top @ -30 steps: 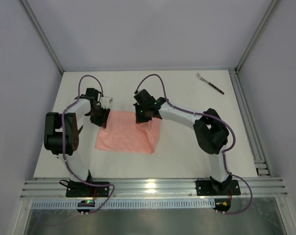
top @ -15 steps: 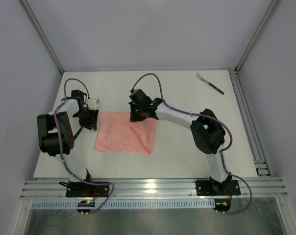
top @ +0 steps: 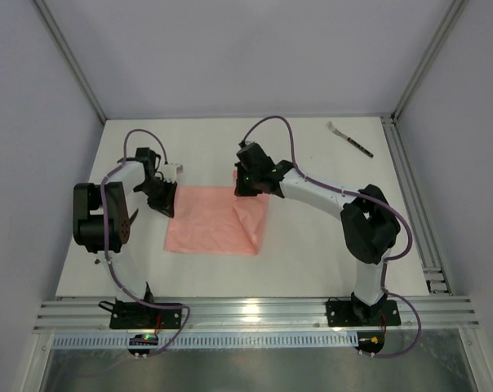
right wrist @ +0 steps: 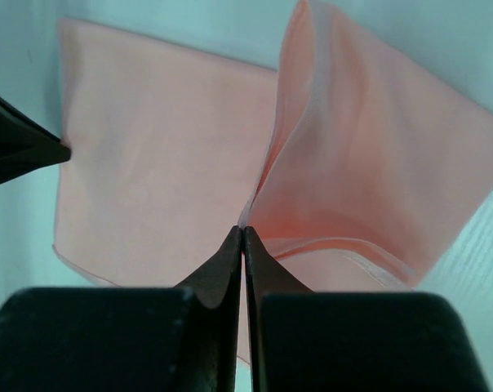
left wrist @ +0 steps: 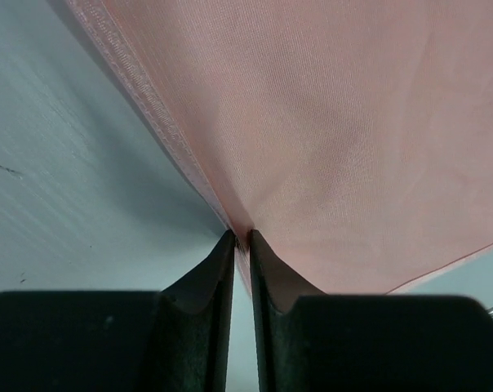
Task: Fold the napkin into a case and place the utensils inside
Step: Fold the square-folded napkin at the center of the board.
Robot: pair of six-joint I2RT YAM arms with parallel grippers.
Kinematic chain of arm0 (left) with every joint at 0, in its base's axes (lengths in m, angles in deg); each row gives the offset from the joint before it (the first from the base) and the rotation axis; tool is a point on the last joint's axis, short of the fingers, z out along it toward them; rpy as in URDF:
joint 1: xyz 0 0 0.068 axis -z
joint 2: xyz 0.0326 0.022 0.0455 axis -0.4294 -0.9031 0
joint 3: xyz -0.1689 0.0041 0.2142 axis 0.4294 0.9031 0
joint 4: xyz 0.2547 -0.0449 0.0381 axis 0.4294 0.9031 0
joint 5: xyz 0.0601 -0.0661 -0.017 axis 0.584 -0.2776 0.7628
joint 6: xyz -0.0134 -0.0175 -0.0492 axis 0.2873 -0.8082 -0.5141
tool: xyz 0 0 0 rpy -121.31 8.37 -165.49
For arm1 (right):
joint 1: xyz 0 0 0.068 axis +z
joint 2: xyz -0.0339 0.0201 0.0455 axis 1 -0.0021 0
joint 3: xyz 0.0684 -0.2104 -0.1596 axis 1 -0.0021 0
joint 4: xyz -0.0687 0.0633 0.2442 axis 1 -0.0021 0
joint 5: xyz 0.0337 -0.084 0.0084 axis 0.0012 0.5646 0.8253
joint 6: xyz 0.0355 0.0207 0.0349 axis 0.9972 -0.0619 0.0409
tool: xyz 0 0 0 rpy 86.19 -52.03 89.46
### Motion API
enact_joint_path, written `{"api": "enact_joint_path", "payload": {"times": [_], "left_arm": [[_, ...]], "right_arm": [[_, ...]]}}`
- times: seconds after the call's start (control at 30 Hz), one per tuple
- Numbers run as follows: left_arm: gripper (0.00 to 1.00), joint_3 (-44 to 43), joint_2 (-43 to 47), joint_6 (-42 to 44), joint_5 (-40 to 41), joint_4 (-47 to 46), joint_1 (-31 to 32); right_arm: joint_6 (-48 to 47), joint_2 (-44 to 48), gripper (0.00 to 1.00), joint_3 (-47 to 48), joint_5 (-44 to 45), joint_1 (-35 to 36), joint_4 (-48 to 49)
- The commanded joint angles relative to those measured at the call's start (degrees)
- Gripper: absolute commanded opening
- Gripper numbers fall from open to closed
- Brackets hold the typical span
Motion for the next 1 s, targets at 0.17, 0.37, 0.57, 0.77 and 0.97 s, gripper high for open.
{"api": "enact_joint_path", "payload": {"times": [0.17,0.37,0.57,0.77,0.97], "left_arm": [[0.11,0.83,-4.54,1.06,-4.68,0.05,0.25],[0.10,1.00,-4.45,1.94,-7.05,-0.47,0.25],[0.10,1.18,-4.71,1.94,-8.02,-1.00,0.34],[0.10,1.53,-4.28,1.94,-9.07,-0.74,-0.37],[0.13,1.53,-3.57,2.21,-8.90,-0.30,-0.89]], "right_arm": [[6.63,-7.29,0.04,10.83,-5.75,7.44,7.40],[10.77,-17.14,0.04,21.38,-6.90,11.05,8.29],[13.94,-20.66,0.04,22.18,-6.02,11.31,9.60],[16.84,-21.55,0.04,21.04,-5.41,11.40,11.18],[17.37,-21.02,0.04,20.95,-3.82,11.40,12.07]]}}
